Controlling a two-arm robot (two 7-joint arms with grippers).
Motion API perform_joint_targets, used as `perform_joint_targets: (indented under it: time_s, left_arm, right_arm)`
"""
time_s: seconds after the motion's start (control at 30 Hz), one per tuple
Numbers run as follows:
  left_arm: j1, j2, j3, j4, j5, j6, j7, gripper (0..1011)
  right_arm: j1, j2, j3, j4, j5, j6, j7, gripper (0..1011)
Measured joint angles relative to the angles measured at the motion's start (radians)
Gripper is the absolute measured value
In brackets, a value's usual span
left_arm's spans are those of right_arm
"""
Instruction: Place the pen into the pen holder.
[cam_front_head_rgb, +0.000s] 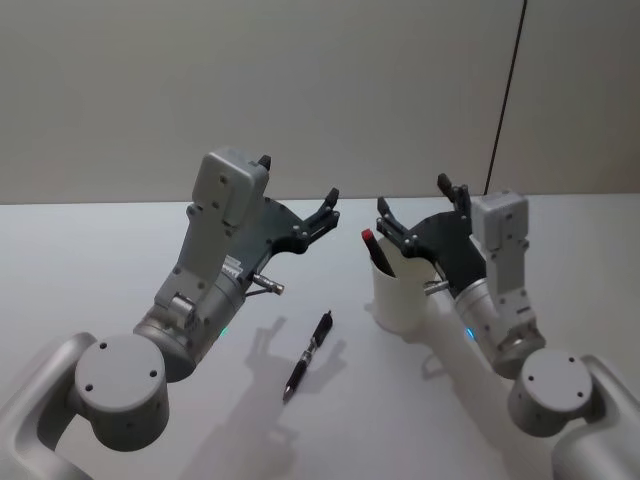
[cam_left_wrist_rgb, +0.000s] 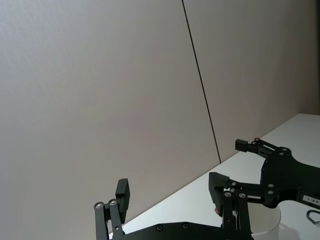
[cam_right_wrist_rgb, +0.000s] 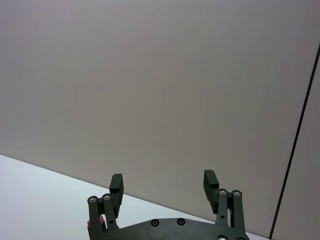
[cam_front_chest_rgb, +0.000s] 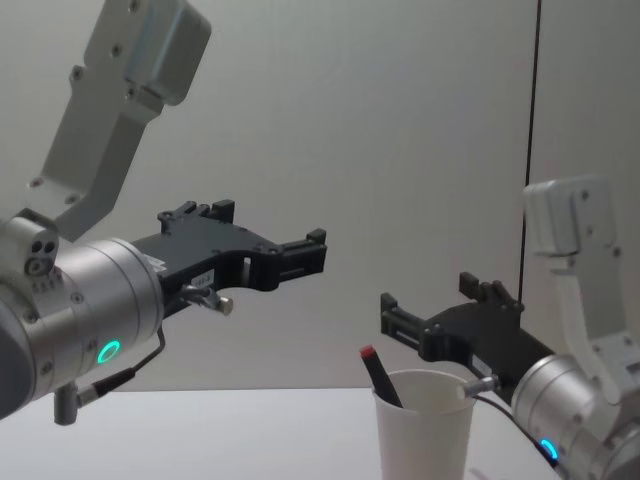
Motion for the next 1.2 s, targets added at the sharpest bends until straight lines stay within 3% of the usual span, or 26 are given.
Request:
perform_joint_targets:
  time_s: [0.6, 1.0, 1.2]
  left_arm:
    - [0.0, 0.0, 0.0, 0.0, 0.0, 0.0, 0.0, 1008]
    - [0.0, 0.0, 0.0, 0.0, 0.0, 0.0, 0.0, 1008]
    - [0.0, 0.0, 0.0, 0.0, 0.0, 0.0, 0.0, 1008]
  right_arm:
    - [-0.176, 0.054, 0.019, -0.31, 0.096, 0.09, -0.016, 1001]
    - [-0.312, 0.096, 0.035, -0.511, 0.126, 0.165, -0.092, 1001]
    - [-0.365, 0.115, 0.044, -0.577, 0.139, 0.198, -0.121, 1002]
